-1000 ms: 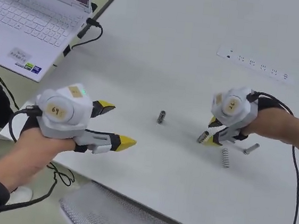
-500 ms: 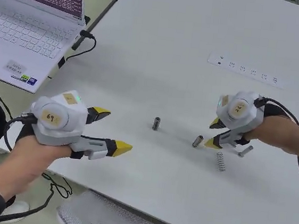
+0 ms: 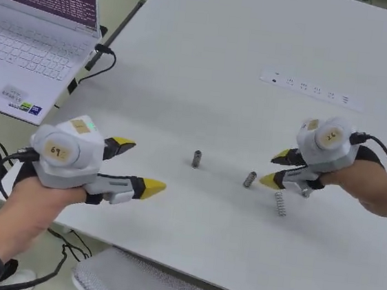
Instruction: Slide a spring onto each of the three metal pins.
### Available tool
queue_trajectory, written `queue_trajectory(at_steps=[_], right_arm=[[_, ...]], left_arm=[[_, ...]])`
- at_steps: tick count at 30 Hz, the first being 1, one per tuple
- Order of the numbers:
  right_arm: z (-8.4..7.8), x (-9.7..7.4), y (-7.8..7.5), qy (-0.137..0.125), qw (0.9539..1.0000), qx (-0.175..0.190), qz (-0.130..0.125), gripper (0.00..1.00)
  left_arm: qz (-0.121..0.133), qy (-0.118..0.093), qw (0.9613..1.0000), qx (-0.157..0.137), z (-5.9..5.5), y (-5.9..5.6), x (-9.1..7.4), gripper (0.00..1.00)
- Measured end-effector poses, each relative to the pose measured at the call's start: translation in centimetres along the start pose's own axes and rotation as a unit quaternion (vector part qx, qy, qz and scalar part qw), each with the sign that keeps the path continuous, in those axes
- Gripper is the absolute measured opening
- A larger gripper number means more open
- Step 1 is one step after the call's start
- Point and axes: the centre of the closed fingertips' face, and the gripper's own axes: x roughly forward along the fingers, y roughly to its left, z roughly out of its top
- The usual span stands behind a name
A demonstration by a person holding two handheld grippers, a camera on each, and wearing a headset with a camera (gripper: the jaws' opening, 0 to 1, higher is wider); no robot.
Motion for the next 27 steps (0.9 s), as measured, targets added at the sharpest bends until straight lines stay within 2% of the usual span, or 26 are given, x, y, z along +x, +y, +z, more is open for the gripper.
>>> queue_trajectory(at_steps=[2, 6, 18, 21, 27], right_arm=[[0.5, -0.5, 0.6, -0.027, 0.9994, 0.023, -0.004, 0.33], [0.6, -1.2, 0.8, -0.047, 0.998, 0.04, -0.013, 0.34], [-0.6, -2.3, 1.6, -0.084, 0.9919, 0.088, -0.035, 0.41], [-1.0, -2.9, 1.9, -0.099, 0.9881, 0.11, -0.041, 0.42], [-1.5, -4.2, 1.9, -0.116, 0.9833, 0.128, -0.058, 0.44]], left_arm=[[0.001, -0.002, 1.0, -0.001, 0.2, -0.2, -0.1, 0.58], [0.001, -0.002, 1.0, 0.0, 0.3, -0.3, -0.2, 0.58], [0.0, -0.004, 1.0, 0.002, 0.7, -0.6, 0.0, 0.58], [-0.001, -0.004, 1.0, 0.003, 0.9, -0.7, 0.2, 0.58], [-0.005, -0.003, 1.0, 0.006, 1.1, -0.8, 0.5, 0.58]])
